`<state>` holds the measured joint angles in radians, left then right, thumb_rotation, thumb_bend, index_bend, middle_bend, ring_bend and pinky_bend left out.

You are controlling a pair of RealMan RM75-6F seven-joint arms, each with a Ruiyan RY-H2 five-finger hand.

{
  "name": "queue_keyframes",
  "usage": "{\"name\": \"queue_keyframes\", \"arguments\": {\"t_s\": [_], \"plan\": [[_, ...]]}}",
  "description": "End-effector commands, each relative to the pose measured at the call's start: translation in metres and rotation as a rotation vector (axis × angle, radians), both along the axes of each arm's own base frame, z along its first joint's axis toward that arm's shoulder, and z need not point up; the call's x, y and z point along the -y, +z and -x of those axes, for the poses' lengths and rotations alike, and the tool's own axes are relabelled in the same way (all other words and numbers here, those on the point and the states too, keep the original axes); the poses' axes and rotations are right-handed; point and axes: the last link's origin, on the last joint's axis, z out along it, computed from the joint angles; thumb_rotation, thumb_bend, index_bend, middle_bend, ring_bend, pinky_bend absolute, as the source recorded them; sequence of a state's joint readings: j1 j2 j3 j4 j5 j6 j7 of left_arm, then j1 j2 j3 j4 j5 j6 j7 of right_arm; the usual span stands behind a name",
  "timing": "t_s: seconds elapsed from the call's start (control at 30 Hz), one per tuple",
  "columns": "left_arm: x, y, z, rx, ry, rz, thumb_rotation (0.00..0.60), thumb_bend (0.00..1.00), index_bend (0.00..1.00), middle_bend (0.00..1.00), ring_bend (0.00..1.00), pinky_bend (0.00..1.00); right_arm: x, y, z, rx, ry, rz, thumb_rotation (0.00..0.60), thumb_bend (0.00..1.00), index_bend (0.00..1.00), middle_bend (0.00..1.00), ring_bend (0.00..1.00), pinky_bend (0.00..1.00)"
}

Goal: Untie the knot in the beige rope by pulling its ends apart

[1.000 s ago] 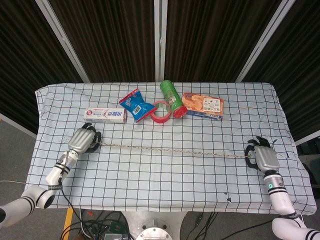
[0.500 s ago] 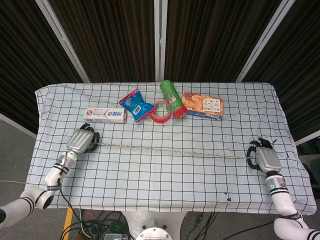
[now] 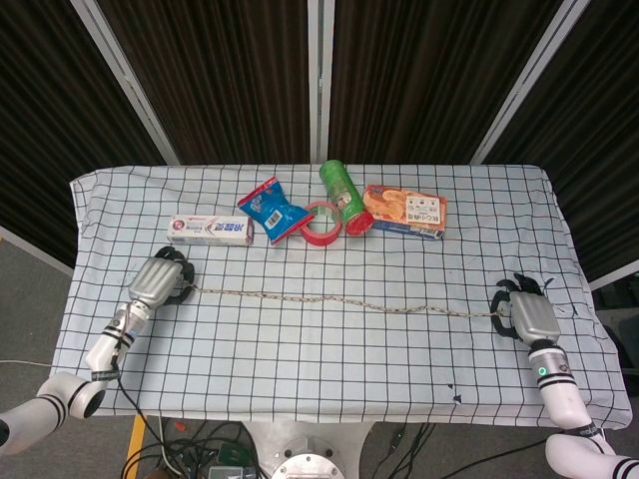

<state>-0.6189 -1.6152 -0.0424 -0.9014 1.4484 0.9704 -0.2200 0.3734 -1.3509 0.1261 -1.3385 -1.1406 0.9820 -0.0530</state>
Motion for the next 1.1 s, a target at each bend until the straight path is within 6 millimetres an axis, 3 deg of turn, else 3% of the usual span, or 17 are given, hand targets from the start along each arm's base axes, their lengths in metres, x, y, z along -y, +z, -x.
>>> {"name": "queue_keyframes", "arguments": {"t_s": [0.03,0.2,0.3,0.5,0.73,0.9,1.1], "plan": [[0.0,0.001,0.0,0.002,0.0,-0.004,0.6,0.36,0.51,0.46,0.22,0.15,-0.001,0.0,0.001,-0.001,-0.002,-0.001,0.6,0.42,0.76,0.19,0.0,0.0],[-0.001,0.006,-0.001,0.023,0.003,-0.029,0.6,0.36,0.51,0.46,0.22,0.15,-0.001,0.0,0.002,-0.001,-0.006,-0.004,0.6,0.42,0.76,0.19,0.0,0.0],[-0.002,0.011,-0.001,0.039,0.0,-0.051,0.6,0.35,0.51,0.46,0.22,0.15,-0.002,0.001,0.003,-0.003,-0.015,-0.007,0.6,0.4,0.7,0.18,0.0,0.0],[-0.002,0.017,-0.002,0.053,0.001,-0.067,0.6,0.35,0.5,0.45,0.22,0.15,-0.002,0.004,0.004,-0.007,-0.041,-0.01,0.6,0.26,0.38,0.12,0.0,0.0],[-0.003,0.026,-0.002,0.085,0.023,-0.11,0.6,0.33,0.49,0.45,0.22,0.15,-0.004,0.009,0.005,-0.004,-0.053,0.003,0.6,0.23,0.25,0.09,0.0,0.0],[0.0,0.044,-0.002,0.139,0.028,-0.189,0.6,0.32,0.49,0.45,0.22,0.16,-0.01,0.029,0.002,0.017,-0.042,0.075,0.6,0.22,0.19,0.07,0.0,0.0],[0.026,0.076,-0.007,0.245,0.039,-0.354,0.6,0.17,0.46,0.45,0.22,0.16,-0.034,0.075,-0.016,0.001,0.05,0.266,0.6,0.22,0.09,0.05,0.0,0.0]]}}
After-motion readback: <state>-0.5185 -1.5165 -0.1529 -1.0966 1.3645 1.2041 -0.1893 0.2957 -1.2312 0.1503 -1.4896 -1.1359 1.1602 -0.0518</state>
